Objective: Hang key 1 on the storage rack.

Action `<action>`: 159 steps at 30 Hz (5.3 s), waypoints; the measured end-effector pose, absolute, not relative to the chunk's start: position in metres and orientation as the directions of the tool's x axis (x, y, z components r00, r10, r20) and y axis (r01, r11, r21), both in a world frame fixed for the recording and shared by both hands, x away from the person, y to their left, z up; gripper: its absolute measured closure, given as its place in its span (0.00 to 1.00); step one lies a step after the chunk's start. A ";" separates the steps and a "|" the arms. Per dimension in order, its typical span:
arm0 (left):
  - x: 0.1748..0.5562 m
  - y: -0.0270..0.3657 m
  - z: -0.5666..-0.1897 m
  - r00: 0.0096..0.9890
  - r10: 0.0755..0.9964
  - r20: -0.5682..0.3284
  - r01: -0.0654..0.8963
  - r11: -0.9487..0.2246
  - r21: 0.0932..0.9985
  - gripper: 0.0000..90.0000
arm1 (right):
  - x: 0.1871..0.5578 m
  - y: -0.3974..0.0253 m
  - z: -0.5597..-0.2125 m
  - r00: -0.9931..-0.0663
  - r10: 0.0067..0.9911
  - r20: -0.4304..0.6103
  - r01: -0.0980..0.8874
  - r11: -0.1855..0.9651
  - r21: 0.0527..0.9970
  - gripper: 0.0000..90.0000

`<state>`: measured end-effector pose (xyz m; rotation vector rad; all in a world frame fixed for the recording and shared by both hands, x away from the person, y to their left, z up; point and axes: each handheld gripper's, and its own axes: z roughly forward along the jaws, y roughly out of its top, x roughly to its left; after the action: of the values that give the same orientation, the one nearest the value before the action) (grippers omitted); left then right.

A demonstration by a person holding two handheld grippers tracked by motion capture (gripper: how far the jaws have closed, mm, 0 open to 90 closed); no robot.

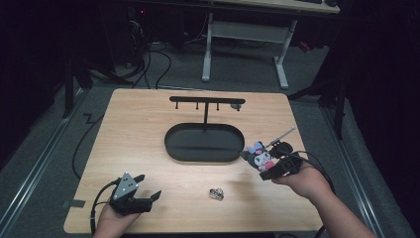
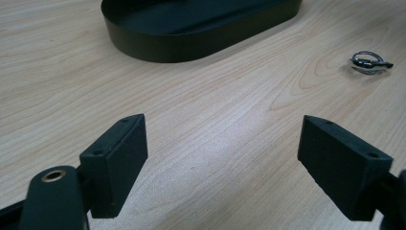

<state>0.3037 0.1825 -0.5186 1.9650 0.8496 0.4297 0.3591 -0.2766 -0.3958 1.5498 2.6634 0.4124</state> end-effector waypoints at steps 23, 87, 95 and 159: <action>0.304 0.186 -0.519 0.696 0.716 -0.049 0.398 -0.328 0.857 0.20 | 0.396 -0.268 -0.360 -0.497 0.863 0.095 0.848 0.460 0.263 0.54; 0.305 0.186 -0.521 0.713 0.700 -0.046 0.398 -0.350 0.848 0.20 | 0.457 -0.241 -0.314 -0.458 0.888 0.038 0.854 0.427 0.297 0.54; 0.305 0.183 -0.523 0.722 0.691 -0.044 0.399 -0.363 0.842 0.20 | 0.448 -0.252 -0.334 -0.445 0.895 0.043 0.862 0.414 0.294 0.54; 0.298 0.164 -0.524 0.757 0.652 -0.045 0.397 -0.405 0.823 0.25 | 0.321 -0.277 -0.483 -0.479 0.871 0.106 0.648 0.270 0.712 0.51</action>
<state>0.2983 0.1636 -0.5237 2.0481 0.7875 0.3559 0.3205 -0.2772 -0.4825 1.3918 2.2390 1.0276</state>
